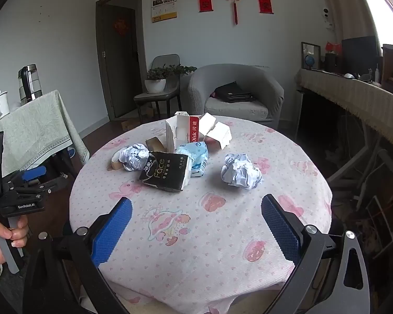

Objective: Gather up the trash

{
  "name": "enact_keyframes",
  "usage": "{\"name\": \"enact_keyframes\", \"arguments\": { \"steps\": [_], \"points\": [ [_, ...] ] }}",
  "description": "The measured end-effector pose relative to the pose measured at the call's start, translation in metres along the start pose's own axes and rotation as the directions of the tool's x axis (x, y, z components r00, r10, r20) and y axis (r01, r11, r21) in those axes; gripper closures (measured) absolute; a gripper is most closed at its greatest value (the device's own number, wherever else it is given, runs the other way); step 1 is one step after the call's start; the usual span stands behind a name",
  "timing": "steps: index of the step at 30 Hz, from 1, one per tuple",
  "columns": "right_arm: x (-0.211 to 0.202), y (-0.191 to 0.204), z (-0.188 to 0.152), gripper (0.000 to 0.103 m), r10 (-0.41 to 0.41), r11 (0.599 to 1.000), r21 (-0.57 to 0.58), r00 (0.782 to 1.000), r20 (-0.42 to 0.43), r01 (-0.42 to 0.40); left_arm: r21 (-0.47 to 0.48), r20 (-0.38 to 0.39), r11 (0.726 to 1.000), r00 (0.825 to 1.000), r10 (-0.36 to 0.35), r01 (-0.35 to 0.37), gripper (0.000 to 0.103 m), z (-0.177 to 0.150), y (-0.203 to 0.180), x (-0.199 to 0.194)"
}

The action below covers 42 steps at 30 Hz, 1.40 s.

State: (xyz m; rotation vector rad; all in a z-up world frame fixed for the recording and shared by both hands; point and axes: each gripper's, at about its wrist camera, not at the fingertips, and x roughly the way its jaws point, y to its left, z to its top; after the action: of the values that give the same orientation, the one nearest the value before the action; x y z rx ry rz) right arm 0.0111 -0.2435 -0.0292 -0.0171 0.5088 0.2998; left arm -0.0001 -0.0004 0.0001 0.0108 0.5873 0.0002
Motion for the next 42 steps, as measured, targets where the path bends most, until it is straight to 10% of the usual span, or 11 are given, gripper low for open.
{"name": "enact_keyframes", "arguments": {
  "steps": [42],
  "points": [
    [0.011,0.009,-0.003,0.003,0.004,1.0,-0.012,1.0,-0.027,-0.004,-0.009,-0.009,1.0,1.0,-0.009,0.009,0.003,-0.003,-0.003,0.003]
  ]
}}
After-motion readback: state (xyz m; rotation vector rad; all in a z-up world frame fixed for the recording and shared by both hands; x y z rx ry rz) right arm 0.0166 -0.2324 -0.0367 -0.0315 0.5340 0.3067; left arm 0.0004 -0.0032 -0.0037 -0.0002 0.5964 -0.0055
